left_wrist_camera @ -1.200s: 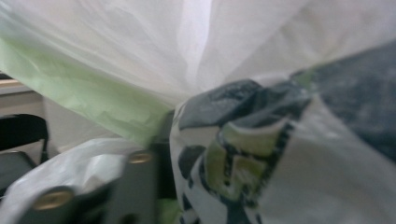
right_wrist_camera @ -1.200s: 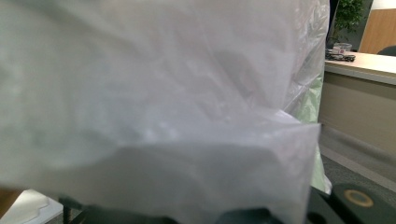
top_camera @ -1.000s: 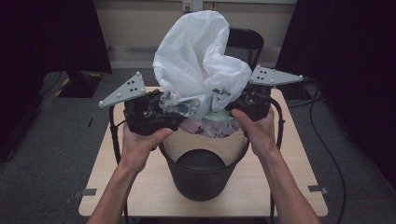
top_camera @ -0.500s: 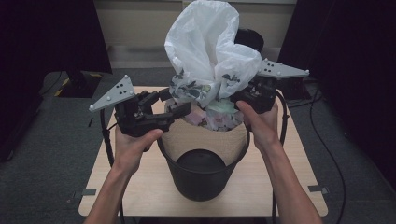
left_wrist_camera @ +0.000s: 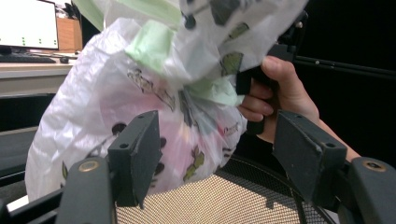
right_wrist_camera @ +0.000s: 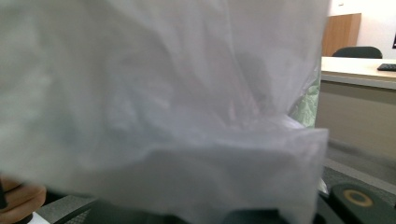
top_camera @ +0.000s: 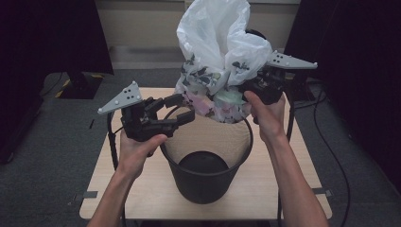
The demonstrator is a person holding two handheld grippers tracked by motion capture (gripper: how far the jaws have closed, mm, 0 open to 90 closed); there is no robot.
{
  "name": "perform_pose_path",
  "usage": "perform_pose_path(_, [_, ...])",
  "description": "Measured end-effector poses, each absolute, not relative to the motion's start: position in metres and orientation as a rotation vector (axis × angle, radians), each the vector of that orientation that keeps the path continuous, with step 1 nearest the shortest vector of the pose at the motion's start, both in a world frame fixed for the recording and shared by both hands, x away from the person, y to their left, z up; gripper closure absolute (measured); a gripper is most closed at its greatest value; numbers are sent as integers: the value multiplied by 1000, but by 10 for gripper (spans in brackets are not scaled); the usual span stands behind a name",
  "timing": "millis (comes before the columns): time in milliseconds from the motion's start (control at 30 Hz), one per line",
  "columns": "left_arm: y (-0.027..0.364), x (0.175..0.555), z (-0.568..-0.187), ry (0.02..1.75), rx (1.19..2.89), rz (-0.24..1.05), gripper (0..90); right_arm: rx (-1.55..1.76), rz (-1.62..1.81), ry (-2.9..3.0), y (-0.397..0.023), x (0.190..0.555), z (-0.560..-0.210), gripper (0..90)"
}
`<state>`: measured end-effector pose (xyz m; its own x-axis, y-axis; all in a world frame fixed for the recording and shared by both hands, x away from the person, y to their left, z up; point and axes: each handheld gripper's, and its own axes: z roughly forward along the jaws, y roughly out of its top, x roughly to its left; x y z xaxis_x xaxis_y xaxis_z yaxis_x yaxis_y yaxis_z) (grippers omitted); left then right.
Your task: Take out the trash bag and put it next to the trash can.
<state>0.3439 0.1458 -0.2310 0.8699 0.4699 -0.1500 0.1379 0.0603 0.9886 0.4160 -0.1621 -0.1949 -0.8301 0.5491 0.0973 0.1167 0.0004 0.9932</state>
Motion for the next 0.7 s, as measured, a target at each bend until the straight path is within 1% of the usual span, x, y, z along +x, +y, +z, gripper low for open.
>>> perform_pose_path(300, [142,344,-237,504,1541,277,316,735,1888,1913,-172,426,-196,861])
perform_pose_path(500, [148,347,-241,532,1536,271,299,768,1883,1888,-180,432,-193,861])
perform_pose_path(700, [155,346,-244,533,1537,292,280,798,1857,1869,-187,436,-192,862])
